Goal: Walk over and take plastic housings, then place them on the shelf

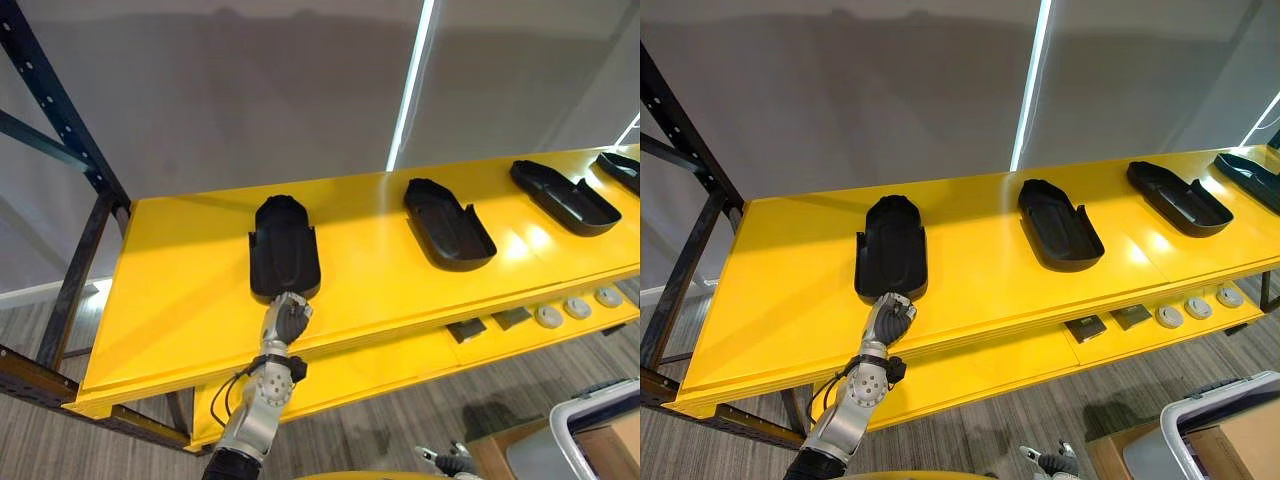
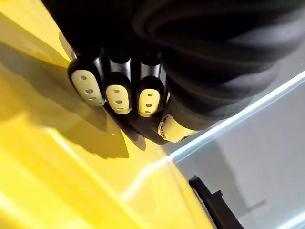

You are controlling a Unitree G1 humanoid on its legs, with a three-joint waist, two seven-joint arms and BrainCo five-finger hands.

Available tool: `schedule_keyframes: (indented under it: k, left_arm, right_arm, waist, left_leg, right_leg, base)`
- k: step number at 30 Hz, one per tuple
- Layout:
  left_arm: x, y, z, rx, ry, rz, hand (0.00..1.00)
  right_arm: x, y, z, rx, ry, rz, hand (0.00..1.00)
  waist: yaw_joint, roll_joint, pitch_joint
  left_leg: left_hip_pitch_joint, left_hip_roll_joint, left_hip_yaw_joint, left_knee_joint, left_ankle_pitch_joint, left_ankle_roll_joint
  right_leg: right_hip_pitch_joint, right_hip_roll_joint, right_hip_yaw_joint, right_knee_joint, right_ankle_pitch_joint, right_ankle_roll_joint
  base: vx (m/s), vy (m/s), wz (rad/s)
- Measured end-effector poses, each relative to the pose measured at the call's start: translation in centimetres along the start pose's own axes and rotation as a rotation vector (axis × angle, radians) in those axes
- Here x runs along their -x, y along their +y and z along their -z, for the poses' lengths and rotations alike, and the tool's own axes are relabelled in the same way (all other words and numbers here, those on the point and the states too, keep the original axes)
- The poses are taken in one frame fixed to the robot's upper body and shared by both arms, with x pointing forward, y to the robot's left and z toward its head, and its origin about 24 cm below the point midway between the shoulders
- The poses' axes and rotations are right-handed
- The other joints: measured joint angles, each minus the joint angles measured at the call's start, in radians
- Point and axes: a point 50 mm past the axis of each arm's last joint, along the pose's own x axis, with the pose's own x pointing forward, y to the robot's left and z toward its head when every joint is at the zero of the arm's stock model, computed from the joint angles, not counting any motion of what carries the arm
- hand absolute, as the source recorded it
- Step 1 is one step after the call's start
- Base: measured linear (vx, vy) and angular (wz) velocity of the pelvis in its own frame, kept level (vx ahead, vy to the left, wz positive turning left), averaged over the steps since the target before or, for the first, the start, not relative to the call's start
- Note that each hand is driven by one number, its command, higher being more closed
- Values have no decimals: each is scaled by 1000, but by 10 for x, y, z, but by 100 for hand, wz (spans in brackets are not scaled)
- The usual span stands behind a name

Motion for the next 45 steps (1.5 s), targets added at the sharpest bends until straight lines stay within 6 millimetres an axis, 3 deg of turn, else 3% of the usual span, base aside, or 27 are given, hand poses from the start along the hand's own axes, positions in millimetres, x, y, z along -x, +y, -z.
schedule_keyframes:
  k: [6, 15, 17, 22, 26, 31, 34, 38, 42, 43, 45]
  left_arm:
    - [-10, 7, 5, 20, 22, -10, 100]
    - [-16, 14, 6, 86, 39, -31, 100]
    - [-16, 22, -10, 127, -25, -61, 100]
    - [6, 69, -76, 269, -378, -222, 100]
    - [28, 108, -85, 353, -470, -408, 100]
    - [70, 171, -60, 468, -445, -821, 100]
    - [96, 188, -32, 492, -328, -1006, 100]
    - [118, 183, 10, 485, -94, -1122, 100]
    - [123, 146, 79, 526, 312, -1067, 100]
    - [126, 129, 99, 534, 443, -1001, 0]
    - [131, 101, 124, 544, 612, -863, 0]
  right_arm:
    - [-3, 1, -2, 4, 9, -4, 0]
    - [-4, 0, -2, -7, 22, 2, 0]
    - [-4, 0, 0, -5, 28, 1, 0]
    - [-5, 1, -2, -6, 25, 0, 0]
    - [-4, 1, 0, -11, 28, -2, 0]
    - [-3, 3, 3, -8, 35, -7, 0]
    - [-2, 5, 4, -8, 39, -11, 0]
    - [-2, 9, 2, 16, 32, -22, 0]
    - [-2, 14, -3, 40, 14, -18, 0]
    - [-2, 14, -3, 43, 11, -15, 0]
    - [-2, 14, -6, 39, 0, -12, 0]
  waist:
    - [-22, 1, 0]
    - [-22, 3, 2]
    - [-21, 2, 3]
    - [-11, 0, 7]
    - [7, 3, 14]
    - [43, 15, 30]
    - [62, 13, 33]
    - [63, 0, 34]
    - [72, -7, 34]
    - [74, -10, 35]
    - [84, -13, 39]
  left_leg:
    - [6, 1, 0, -4, 0, 0]
    - [6, -3, -7, -4, 1, 1]
    - [-2, -1, -13, -4, 4, 3]
    - [-11, 7, -31, 1, 3, 4]
    - [-4, 11, -45, -4, -12, 9]
    - [-3, 13, -94, -4, -12, 9]
    - [-13, 11, -110, -4, -11, 9]
    - [-20, 1, -147, -3, -11, 10]
    - [-38, 1, -151, 24, -12, 11]
    - [-50, 2, -153, 48, -20, 21]
    - [-46, -2, -155, 61, -18, 21]
  right_leg:
    - [11, 2, -1, -9, 4, -2]
    - [15, 0, -4, -27, 16, -13]
    - [14, -1, -2, -24, 17, -12]
    - [21, -1, -9, -16, 17, -11]
    - [34, -1, -28, -8, 15, -8]
    - [51, -4, -75, 14, 2, 8]
    - [57, -11, -113, 15, -5, 9]
    - [75, -25, -163, 16, -24, 11]
    - [75, -32, -175, 19, -31, 6]
    - [76, -35, -184, 20, -31, 6]
    - [76, -42, -191, 37, -40, 6]
  base:
    - [-13, -7, 0]
    - [-47, -20, 0]
    - [3, -7, 8]
    - [-11, -14, 9]
    - [-43, -15, 14]
    - [-28, -15, 30]
    - [-9, -15, 32]
    - [19, -5, 37]
    - [24, 5, 12]
    - [21, 0, 7]
    - [24, 17, 6]
